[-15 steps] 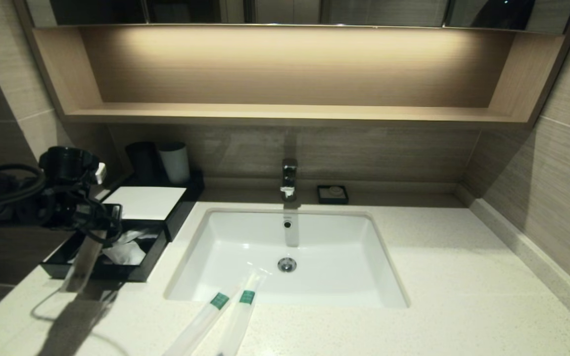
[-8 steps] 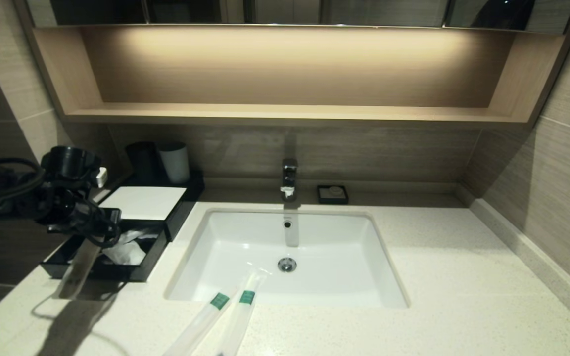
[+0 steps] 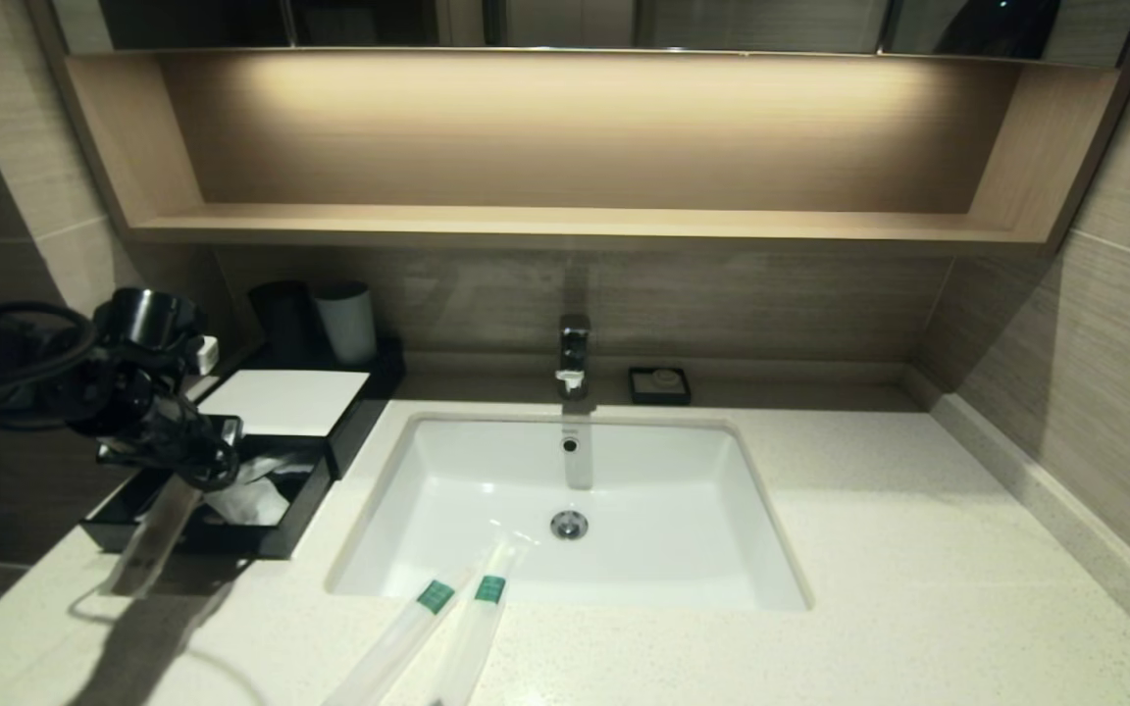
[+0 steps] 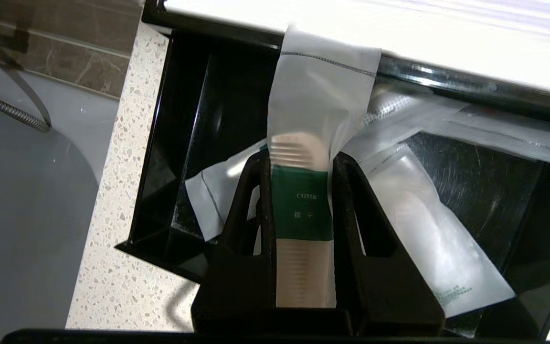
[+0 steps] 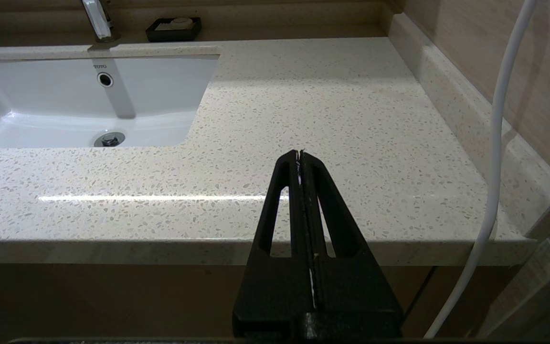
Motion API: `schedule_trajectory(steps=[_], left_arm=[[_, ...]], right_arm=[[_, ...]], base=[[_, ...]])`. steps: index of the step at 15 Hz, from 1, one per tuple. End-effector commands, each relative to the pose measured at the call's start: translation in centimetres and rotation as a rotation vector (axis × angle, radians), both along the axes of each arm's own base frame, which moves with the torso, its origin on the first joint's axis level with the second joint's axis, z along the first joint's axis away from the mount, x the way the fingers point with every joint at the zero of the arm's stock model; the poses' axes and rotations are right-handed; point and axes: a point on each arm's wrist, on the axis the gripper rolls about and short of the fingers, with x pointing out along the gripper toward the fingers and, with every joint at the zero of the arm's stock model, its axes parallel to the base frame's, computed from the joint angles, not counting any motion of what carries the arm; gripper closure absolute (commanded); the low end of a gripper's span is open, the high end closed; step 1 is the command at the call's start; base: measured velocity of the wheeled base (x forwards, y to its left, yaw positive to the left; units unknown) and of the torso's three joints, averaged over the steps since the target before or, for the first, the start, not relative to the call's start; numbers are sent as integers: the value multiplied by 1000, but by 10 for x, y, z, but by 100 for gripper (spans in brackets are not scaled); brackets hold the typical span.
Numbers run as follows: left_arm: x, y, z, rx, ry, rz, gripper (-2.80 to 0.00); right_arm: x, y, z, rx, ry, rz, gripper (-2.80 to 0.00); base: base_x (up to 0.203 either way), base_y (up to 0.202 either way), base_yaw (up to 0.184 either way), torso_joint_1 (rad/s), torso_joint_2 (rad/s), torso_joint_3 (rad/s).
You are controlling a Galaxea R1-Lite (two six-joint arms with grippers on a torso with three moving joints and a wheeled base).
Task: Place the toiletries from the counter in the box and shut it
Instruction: Place the bathroom toiletry into the drawer
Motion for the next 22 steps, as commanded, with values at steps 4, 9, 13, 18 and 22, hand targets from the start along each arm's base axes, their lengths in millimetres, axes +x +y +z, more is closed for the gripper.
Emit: schedule_trajectory(steps=[4,9,13,18,22], left_arm=[[10,1,-16,-2,38,4,0],[14,1,-15,-2,34,2,0],[18,2,-16,-2,38,2,0],[18,2,-17,-4,53,2,0],[20,2,-17,-3,53,3,0]], right_arm=[[0,0,0,0,0,0,0],[0,0,0,0,0,0,0],[0,0,0,0,0,0,0],[0,0,0,0,1,0,0],[0,0,0,0,1,0,0]], base=[[0,0,0,0,0,0],[0,0,0,0,0,0],[0,0,0,0,0,0],[0,0,0,0,0,0],[0,0,0,0,0,0]])
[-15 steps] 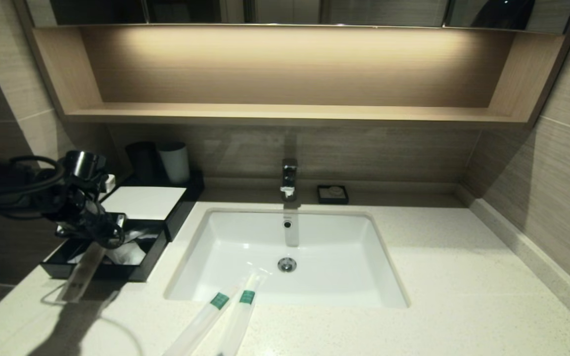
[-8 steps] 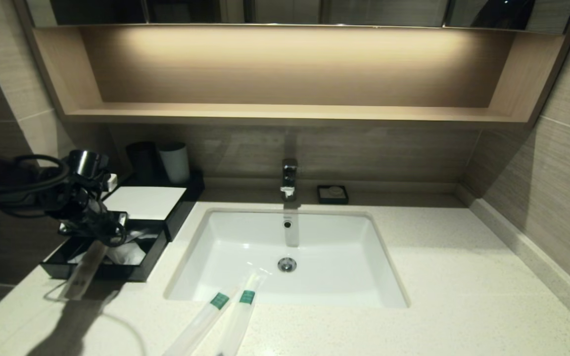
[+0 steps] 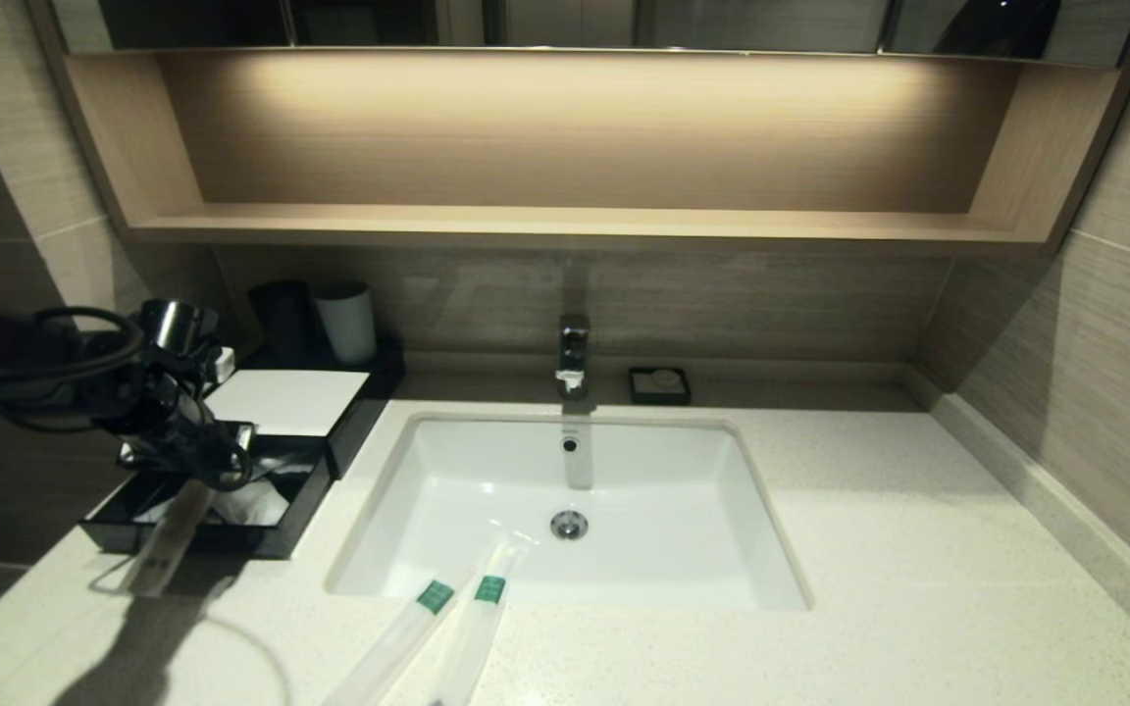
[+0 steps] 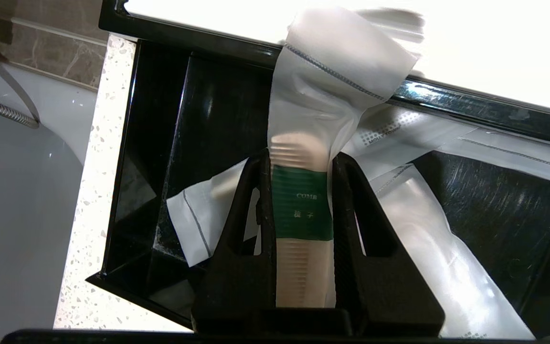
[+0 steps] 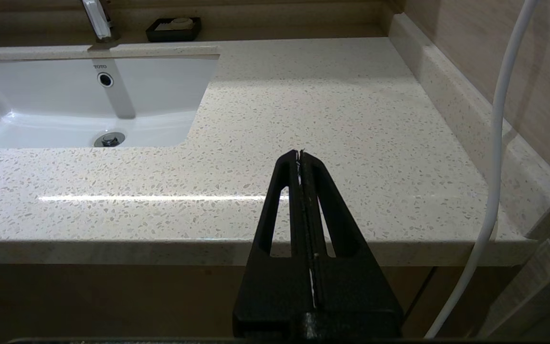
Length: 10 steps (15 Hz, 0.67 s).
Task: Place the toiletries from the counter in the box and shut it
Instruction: Place the bathroom toiletry into the drawer
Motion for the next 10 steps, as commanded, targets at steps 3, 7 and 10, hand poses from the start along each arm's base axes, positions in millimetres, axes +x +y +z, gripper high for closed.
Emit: schedule_trajectory(steps=[3,7,10], left_arm=[[3,1,0,2,-3,1,0],[5,1,-2,1,10,1,0],[5,1,-2,3,18,0,0]], right_arm=[[0,0,0,0,2,0,0],[0,0,0,0,1,0,0],[0,0,0,0,2,0,0]], base=[[0,0,0,0,0,0],[0,0,0,0,0,0],[0,0,0,0,0,0]])
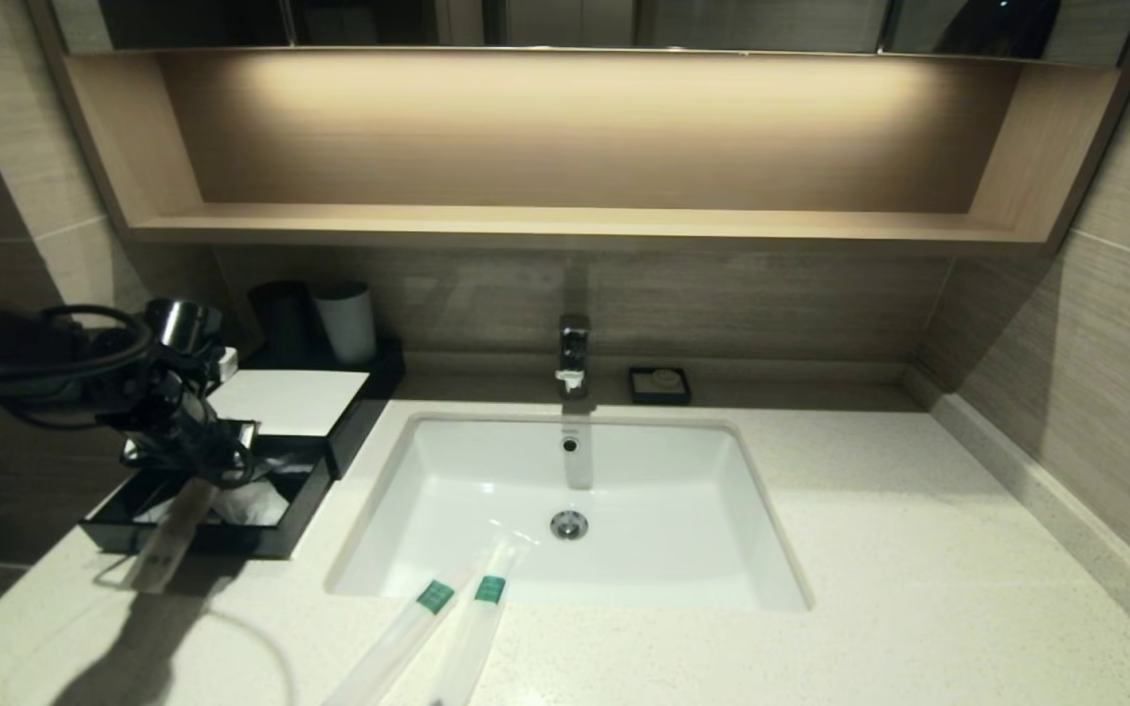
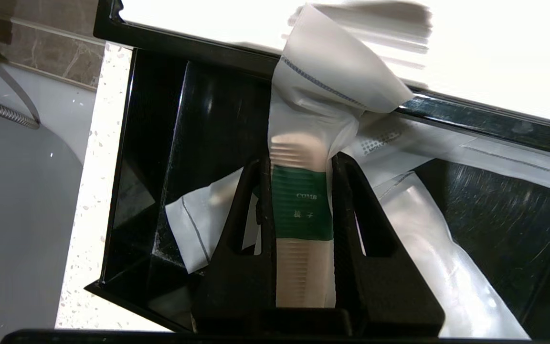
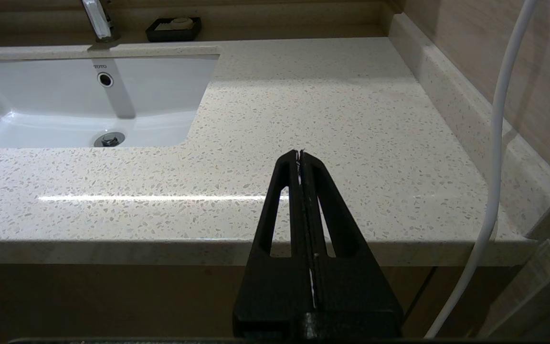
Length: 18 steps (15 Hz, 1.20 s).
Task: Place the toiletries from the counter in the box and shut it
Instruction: Place the bathroom toiletry into the drawer
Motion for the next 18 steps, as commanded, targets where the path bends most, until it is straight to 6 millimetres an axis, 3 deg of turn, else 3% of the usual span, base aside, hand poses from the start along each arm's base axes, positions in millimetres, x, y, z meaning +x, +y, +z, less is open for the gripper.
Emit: schedule_trajectory(steps=[1,18], left_arm=[[0,0,-1,1,6,2,0],[18,4,-9,0,24,5,0]], right_arm=[[0,0,0,1,1,0,0],[0,0,0,1,0,0,0]], base=[[0,0,0,0,0,0],[0,0,0,0,0,0]])
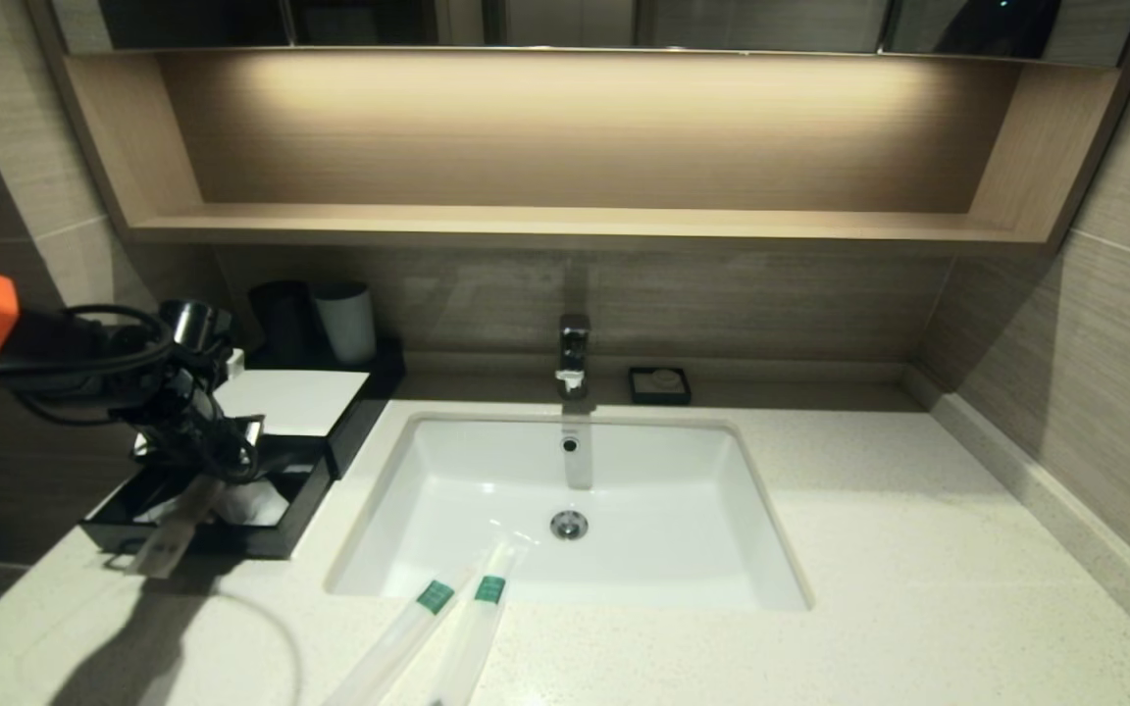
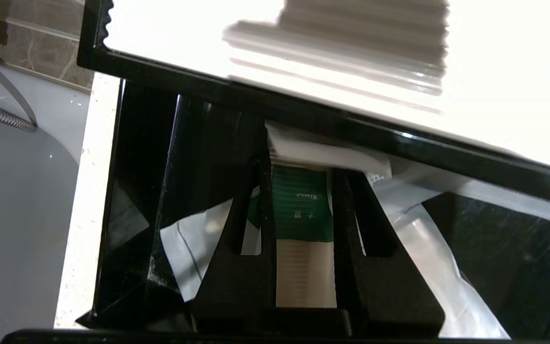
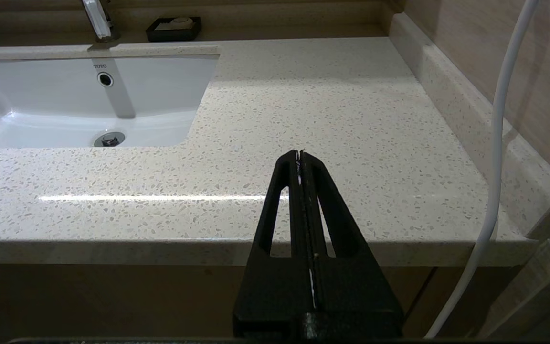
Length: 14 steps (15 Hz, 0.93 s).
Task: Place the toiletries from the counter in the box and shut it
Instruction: Place the bathroom toiletry into the drawer
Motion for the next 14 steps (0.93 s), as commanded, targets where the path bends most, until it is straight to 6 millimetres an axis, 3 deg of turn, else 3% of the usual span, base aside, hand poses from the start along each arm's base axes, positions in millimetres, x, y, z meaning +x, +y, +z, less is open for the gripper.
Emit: schedule_trajectory(steps=[1,14], left_arm=[[3,0,-2,1,0,1,0],[21,8,-5,2,-33,21,0]], right_arm=[[0,0,0,1,1,0,0],[0,0,0,1,1,0,0]], base=[[0,0,0,0,0,0],[0,0,0,0,0,0]])
